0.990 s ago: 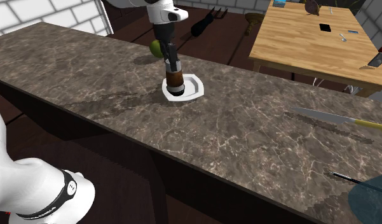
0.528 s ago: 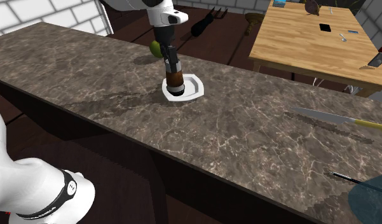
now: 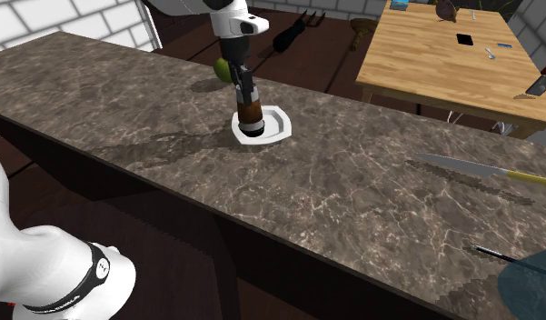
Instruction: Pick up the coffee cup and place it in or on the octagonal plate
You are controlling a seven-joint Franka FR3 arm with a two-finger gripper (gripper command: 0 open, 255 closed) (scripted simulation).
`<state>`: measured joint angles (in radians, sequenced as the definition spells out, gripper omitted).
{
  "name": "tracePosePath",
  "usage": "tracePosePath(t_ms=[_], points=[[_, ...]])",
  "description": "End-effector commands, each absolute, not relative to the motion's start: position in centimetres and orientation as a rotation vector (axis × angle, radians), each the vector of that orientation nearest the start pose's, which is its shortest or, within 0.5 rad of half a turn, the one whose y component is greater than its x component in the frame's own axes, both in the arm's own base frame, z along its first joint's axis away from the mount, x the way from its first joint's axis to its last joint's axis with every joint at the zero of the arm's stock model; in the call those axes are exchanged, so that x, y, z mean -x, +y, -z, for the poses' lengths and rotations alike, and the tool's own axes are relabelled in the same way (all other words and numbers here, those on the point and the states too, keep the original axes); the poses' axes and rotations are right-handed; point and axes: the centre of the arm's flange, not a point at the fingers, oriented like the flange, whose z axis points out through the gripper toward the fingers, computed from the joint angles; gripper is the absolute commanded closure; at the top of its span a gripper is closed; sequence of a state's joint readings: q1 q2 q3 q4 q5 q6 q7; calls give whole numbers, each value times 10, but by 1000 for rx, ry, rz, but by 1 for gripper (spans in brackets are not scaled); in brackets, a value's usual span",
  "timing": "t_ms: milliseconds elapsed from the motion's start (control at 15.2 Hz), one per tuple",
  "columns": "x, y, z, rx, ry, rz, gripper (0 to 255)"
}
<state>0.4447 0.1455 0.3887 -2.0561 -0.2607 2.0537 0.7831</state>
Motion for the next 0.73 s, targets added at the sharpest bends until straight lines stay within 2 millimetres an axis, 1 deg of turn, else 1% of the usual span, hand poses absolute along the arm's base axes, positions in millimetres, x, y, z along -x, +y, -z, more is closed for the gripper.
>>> tracePosePath(t_ms=[0,132,660], points=[[-388,401,-362,3338,-314,49,255],[-388,401,-362,3338,-314,49,255],[-388,401,-404,3338,-314,49,255]])
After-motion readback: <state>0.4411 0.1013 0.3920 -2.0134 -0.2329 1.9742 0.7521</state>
